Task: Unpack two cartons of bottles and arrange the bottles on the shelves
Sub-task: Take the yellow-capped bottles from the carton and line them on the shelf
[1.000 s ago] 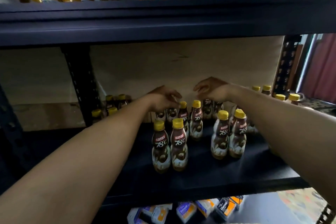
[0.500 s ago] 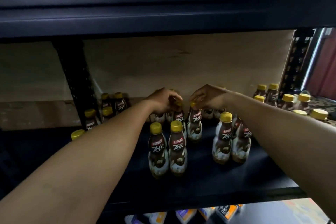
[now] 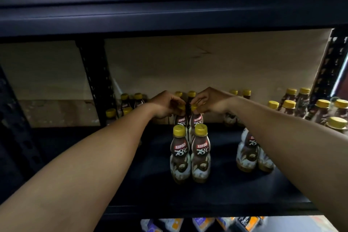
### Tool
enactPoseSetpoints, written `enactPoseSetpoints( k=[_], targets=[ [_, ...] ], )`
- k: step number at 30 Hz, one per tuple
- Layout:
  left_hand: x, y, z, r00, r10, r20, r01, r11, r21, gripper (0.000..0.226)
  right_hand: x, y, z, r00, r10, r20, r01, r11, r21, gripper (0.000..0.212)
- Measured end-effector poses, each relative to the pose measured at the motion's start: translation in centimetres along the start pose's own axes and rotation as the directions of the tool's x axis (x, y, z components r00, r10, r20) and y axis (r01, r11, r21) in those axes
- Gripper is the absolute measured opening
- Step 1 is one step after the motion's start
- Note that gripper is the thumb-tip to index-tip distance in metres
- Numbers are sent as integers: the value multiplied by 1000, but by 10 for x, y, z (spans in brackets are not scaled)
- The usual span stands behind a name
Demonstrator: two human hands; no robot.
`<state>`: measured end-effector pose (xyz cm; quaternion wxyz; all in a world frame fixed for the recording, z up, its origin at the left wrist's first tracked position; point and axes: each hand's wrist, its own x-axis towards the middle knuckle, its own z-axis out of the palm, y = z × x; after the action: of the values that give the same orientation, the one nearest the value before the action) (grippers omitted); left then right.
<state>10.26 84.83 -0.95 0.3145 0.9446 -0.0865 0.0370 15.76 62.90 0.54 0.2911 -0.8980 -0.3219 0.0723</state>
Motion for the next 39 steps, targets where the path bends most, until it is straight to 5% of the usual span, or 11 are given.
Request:
enactPoseSetpoints(
  k=[39],
  targets=[
    [-6, -5, -1, 998, -56, 28, 58, 994, -95, 41, -11, -2, 10, 999, 38, 10, -39, 984, 177, 37]
  ],
)
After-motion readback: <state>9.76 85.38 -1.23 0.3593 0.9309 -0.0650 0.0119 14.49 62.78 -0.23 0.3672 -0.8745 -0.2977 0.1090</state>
